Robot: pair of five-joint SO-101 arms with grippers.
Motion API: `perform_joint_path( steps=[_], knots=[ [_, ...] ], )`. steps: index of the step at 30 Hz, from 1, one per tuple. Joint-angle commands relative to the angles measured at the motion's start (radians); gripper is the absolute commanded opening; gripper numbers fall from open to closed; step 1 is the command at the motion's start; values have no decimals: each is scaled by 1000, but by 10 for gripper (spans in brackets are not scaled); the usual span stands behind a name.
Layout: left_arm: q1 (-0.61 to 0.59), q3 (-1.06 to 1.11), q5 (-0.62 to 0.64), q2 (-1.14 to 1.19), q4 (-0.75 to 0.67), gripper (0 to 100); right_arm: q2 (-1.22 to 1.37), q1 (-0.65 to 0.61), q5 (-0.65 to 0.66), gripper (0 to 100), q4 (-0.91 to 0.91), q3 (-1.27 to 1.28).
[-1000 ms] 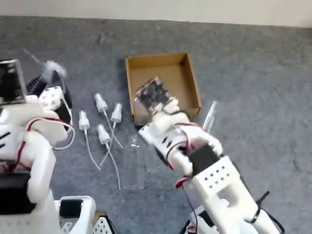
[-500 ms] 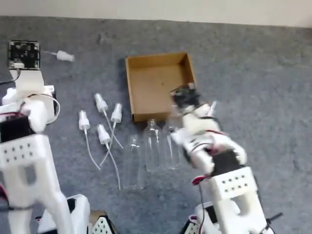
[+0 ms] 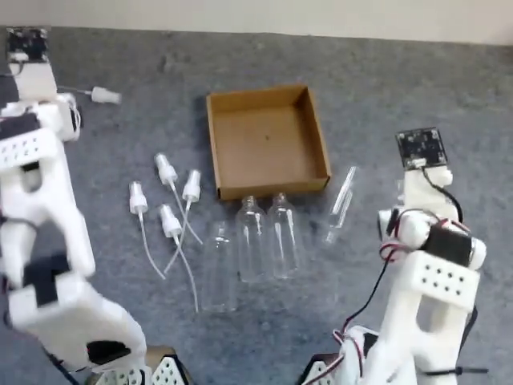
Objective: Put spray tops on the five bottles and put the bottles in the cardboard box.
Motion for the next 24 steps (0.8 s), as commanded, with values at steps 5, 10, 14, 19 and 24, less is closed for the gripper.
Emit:
perform_joint_path(
  steps=[5, 10, 14, 19, 24],
  knots=[
    [42, -470, 261, 489, -347, 140, 136, 71, 15, 5, -145, 31],
    [90, -820, 408, 783, -361, 140, 191, 68, 15, 5, -291, 133],
    [102, -1110, 473, 998, -359, 140, 220, 70, 15, 5, -355, 176],
    [131, -1353, 422, 1224, -319, 140, 225, 70, 15, 5, -363, 202],
    [136, -1428, 388, 1334, -322, 140, 225, 68, 15, 5, -363, 217]
  ],
)
